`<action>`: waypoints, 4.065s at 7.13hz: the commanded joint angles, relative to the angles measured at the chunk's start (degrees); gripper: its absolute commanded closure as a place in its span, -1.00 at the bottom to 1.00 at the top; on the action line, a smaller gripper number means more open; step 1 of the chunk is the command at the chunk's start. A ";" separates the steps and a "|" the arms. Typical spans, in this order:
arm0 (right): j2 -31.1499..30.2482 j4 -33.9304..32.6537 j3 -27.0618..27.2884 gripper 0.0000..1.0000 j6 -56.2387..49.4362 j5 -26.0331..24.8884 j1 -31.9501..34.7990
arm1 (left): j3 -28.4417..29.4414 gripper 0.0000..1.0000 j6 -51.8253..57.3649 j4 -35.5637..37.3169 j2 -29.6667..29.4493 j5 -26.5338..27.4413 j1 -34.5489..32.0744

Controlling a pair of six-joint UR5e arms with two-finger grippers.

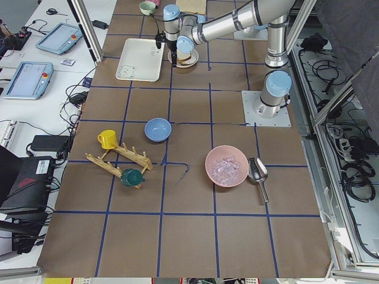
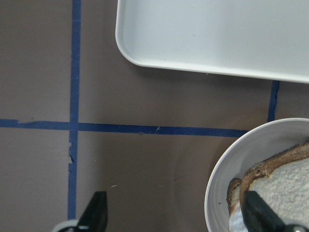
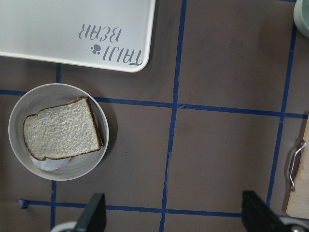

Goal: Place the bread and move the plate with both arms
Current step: 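Reach the left gripper to the white bowl rim and grasp it, then slide the bowl with the left gripper onto the bear-printed tray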

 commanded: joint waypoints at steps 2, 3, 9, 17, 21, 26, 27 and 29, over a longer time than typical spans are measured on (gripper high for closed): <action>-0.44 -1.48 1.66 -1.00 -0.06 -0.20 -0.15 | -3.36 -0.72 1.08 3.51 -1.94 0.13 -1.25; -0.44 -1.40 1.58 -1.00 -0.06 -0.20 -0.23 | -3.54 -0.57 1.18 3.43 -1.50 0.04 -1.24; -0.44 -1.22 1.58 -1.00 -0.06 0.59 -0.23 | -5.30 1.00 5.39 2.99 -2.20 -2.66 -1.33; -0.44 -1.22 1.58 -1.00 0.12 0.68 -0.23 | -3.64 1.00 6.89 3.25 0.00 -9.54 5.07; -0.44 -1.22 1.58 -1.00 0.12 0.68 -0.32 | 3.83 1.00 4.87 1.58 -2.54 -14.79 7.70; -0.44 -1.22 1.58 -1.00 0.20 0.77 -0.32 | 19.46 1.00 4.87 2.01 -17.81 -17.98 9.57; -0.44 -1.22 1.58 -1.00 0.20 0.77 -0.41 | 21.57 1.00 4.87 2.45 -19.93 -17.89 9.57; -0.44 -1.22 1.58 -1.00 0.29 0.77 -0.32 | 23.78 1.00 4.79 2.46 -21.96 -17.80 9.57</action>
